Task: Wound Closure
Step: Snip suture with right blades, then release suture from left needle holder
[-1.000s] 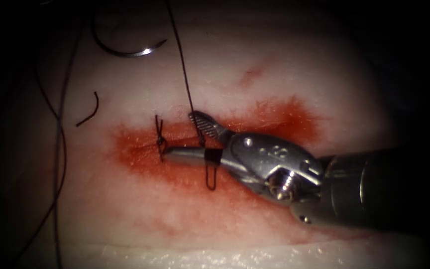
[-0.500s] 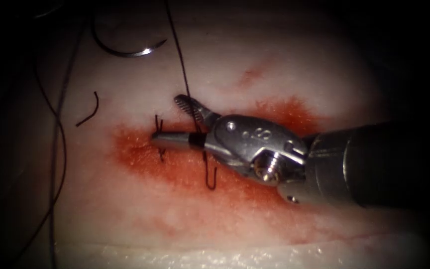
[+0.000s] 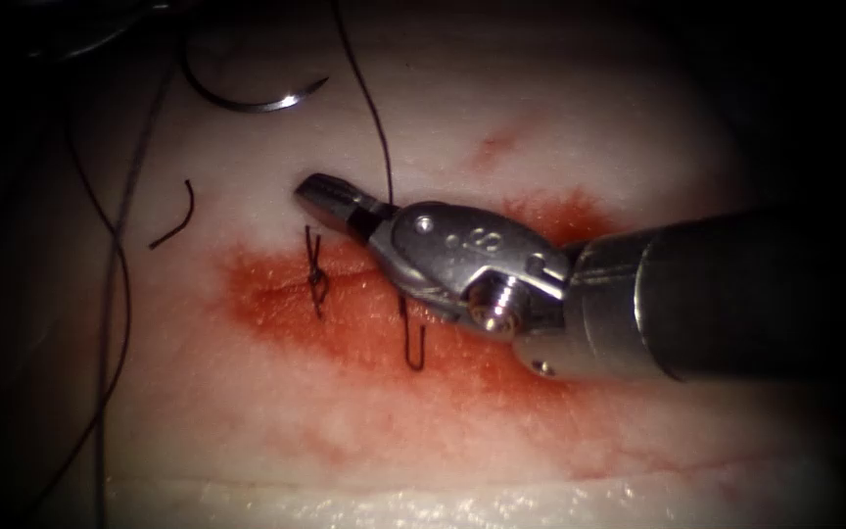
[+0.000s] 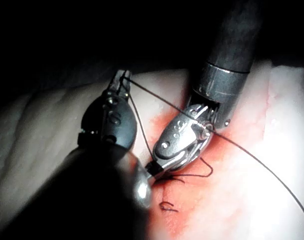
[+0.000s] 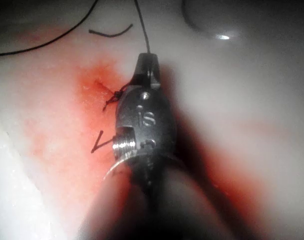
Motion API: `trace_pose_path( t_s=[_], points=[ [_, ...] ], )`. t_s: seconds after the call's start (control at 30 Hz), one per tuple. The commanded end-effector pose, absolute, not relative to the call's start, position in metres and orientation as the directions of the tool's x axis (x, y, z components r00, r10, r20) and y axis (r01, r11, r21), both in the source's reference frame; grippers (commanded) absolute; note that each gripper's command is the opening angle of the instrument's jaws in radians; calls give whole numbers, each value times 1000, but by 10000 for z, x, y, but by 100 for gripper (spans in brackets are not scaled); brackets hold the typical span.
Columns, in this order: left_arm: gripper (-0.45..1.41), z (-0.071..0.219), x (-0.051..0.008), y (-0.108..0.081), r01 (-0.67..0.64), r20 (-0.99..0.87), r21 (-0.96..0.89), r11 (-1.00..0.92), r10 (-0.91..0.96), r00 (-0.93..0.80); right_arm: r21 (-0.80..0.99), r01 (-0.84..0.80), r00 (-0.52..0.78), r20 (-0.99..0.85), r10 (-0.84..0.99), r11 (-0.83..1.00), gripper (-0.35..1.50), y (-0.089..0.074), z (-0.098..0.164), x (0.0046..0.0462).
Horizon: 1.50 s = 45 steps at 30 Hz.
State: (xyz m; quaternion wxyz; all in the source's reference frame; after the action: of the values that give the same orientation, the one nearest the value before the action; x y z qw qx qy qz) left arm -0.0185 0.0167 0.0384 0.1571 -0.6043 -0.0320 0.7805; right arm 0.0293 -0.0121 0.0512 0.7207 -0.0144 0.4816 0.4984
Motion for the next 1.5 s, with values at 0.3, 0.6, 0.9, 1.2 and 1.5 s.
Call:
trace_pose_path(
  t_s=[0.3, 0.6, 0.9, 1.2, 1.5],
  points=[
    [-45, 374, -188, 159, -194, -942, -224, -955, 263, -208, 449, -710, 70, -722, 689, 542, 110, -123, 512, 280],
    [-45, 343, -201, 150, -181, -955, -202, -962, 235, -181, 410, -680, 124, -753, 646, 608, 135, -146, 487, 154],
    [-45, 329, -242, 138, -168, -969, -183, -968, 207, -135, 366, -695, 162, -759, 630, 619, 131, -158, 480, 85],
    [-45, 380, -343, 95, -109, -986, -108, -988, 120, -114, 315, -758, 155, -764, 627, 572, 116, -144, 473, 14],
    [-45, 494, -414, 129, -135, -974, -140, -981, 160, -157, 280, -797, 140, -775, 616, 534, 103, -144, 456, -29]
  ],
)
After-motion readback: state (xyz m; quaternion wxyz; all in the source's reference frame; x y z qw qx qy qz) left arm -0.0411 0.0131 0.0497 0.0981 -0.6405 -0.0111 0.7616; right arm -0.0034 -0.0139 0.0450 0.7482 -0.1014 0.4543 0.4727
